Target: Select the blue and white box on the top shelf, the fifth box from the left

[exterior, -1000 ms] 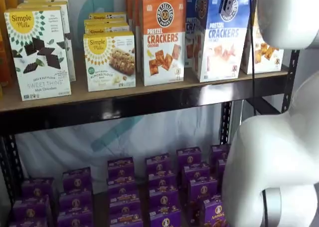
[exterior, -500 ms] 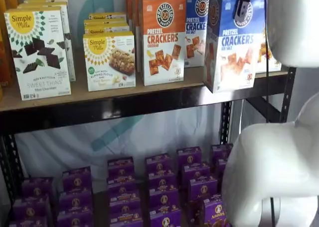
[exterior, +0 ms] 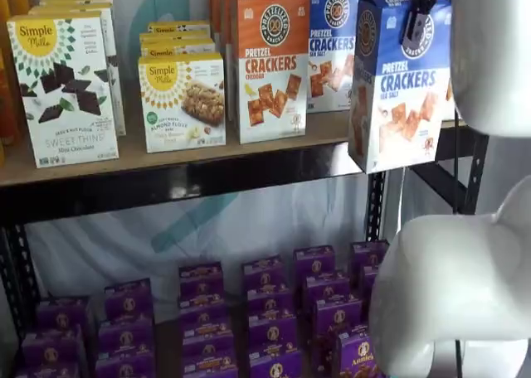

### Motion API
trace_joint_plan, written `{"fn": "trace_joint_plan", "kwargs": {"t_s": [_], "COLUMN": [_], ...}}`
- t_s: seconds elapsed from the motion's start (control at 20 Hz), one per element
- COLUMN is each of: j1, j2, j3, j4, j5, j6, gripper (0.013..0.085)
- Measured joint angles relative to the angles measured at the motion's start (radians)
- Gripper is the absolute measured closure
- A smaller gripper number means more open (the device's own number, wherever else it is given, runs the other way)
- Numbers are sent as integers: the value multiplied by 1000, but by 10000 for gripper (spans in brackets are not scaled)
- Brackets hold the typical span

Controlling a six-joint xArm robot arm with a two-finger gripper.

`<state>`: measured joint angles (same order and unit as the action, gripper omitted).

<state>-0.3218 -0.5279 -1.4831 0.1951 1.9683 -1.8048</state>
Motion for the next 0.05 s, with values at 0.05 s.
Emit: {"fn": "trace_joint_plan", "kwargs": {"t_s": [0.05], "j1": [1], "j2": [-6], "j3": [7], "j4": [-3], "j5": [0], "j6": [0], "gripper": [450]}}
